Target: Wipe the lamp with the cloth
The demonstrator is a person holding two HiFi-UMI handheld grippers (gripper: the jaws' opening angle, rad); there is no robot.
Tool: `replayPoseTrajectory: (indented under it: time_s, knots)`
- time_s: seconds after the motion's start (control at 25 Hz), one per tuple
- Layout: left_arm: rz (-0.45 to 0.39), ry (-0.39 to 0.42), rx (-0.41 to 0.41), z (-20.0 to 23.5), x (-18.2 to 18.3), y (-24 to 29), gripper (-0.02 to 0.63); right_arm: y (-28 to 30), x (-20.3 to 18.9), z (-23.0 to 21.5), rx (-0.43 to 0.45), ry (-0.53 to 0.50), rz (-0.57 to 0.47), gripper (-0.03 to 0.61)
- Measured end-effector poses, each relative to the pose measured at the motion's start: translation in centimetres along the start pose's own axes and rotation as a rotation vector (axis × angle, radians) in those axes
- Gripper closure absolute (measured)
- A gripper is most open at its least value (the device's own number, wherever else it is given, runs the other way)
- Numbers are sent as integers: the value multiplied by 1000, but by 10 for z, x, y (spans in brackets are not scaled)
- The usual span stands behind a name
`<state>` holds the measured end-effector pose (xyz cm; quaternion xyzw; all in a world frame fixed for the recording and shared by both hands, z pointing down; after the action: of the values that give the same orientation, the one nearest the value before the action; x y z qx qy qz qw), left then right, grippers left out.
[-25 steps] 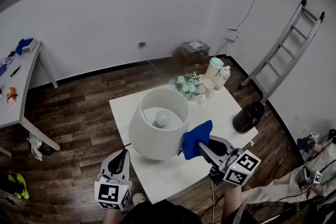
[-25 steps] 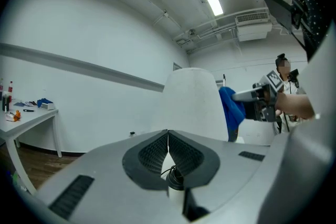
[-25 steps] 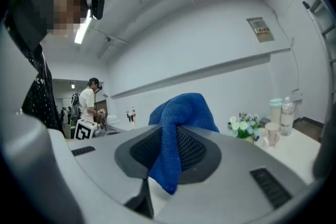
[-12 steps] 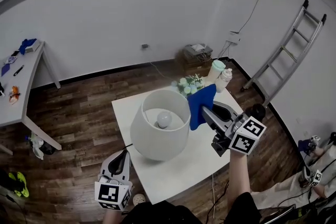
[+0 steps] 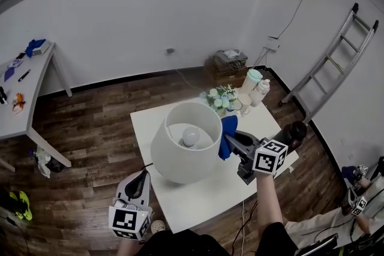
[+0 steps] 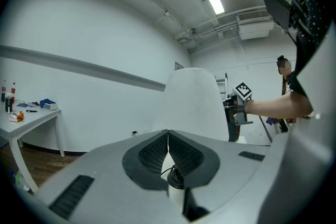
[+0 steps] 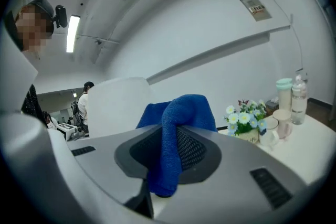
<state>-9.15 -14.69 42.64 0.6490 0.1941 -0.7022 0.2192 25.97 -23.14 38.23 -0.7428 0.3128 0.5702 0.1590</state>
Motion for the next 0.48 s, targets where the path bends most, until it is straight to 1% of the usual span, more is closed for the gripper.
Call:
replayPoseTrajectory:
  time_s: [0.12,0.24,0.36,0.4,0.48]
  knots:
    - [2,7,0,-1,0,3,603,1,-20,-12,-17,34,63,503]
    - [1,18,5,0,0,7,603,2,-21,-21,-16,32,86,503]
    - [-3,27,9,1,3,13,603,5,9,-27,26,-15,40,503]
    - [-4,33,11,3,5,15,603,7,24,-27,59,-37,22,503]
    - [-9,51,18,8,10,22,603,15,57,-24,164,-59,-8,503]
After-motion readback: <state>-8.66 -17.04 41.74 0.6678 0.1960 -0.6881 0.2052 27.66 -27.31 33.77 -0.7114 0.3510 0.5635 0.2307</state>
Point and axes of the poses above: the fingertips, and each gripper's own axes: y forward along the fingers, z to its left, x out of its top, the point moved 8 cm from there along -y, backward along the fingers, and after that the axes turned 5 degrees about -z, right-handed, at the moved point
